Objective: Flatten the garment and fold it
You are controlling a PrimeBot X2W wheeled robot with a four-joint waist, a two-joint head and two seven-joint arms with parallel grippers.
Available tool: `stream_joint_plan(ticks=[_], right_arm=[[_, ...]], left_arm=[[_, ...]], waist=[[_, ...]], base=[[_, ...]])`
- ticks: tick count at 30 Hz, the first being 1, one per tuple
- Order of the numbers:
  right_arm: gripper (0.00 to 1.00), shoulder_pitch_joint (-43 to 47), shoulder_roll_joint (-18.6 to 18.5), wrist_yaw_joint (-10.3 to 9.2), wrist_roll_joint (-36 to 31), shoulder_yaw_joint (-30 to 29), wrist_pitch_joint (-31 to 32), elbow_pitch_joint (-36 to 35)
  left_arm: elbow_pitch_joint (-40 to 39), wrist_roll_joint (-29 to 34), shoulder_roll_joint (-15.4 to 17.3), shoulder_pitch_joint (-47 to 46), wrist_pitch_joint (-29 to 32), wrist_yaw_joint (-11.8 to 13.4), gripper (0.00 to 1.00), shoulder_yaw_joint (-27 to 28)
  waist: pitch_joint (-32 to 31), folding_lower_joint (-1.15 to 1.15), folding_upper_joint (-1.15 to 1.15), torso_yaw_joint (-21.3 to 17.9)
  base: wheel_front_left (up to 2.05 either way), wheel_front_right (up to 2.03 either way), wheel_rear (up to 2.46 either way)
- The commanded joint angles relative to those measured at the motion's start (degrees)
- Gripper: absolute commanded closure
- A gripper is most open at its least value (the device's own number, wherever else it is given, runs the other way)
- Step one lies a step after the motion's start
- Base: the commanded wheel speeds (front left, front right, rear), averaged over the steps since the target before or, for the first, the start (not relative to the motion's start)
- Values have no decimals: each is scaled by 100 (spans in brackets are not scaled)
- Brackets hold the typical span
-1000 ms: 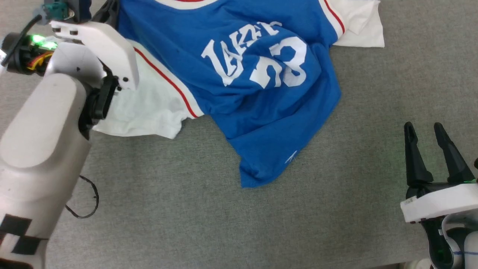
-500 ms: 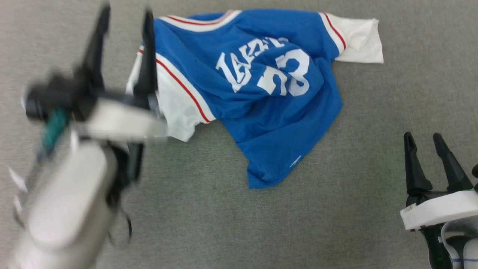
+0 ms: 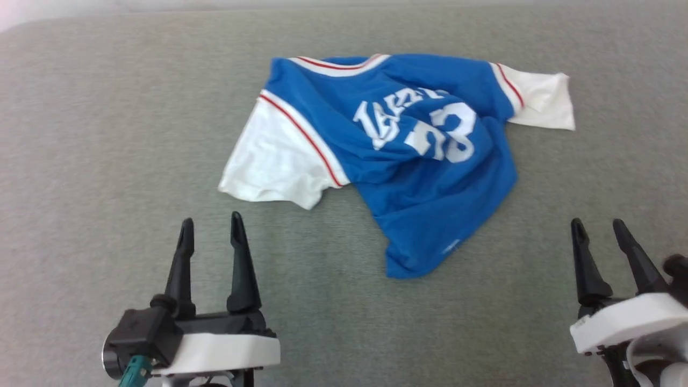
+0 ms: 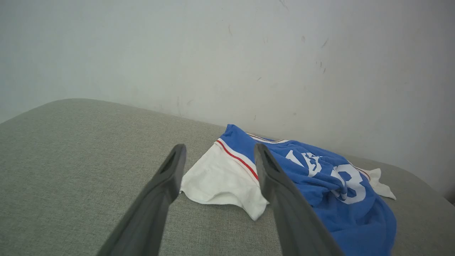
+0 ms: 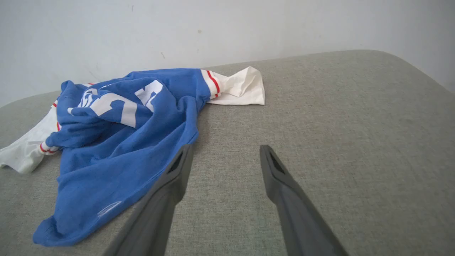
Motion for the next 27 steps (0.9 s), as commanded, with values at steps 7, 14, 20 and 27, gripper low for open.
stream_joint_plan(ticks=[7,14,20,27], right_arm=[[0,-880,-118,-5,-428,566,1009,-133],[0,-2039,-550,-5,-429,1316,2852,623],[0,-2604,-989,-5,-387,2128,3955,1379],[100,-2853,-1325,-5,-278,2795,4519,2231]], left_arm=[[226,331,-404,29,-26,-623,0,356],[493,490,-752,-86,-27,-1088,0,437],[680,547,-922,-136,-27,-1337,0,540],[809,577,-1013,-134,-27,-1463,0,643]], waist=[[-139,2,0,448],[44,2,0,624],[103,2,0,815],[59,2,0,898]], base=[[0,0,0],[0,0,0],[0,0,0],[0,0,0]])
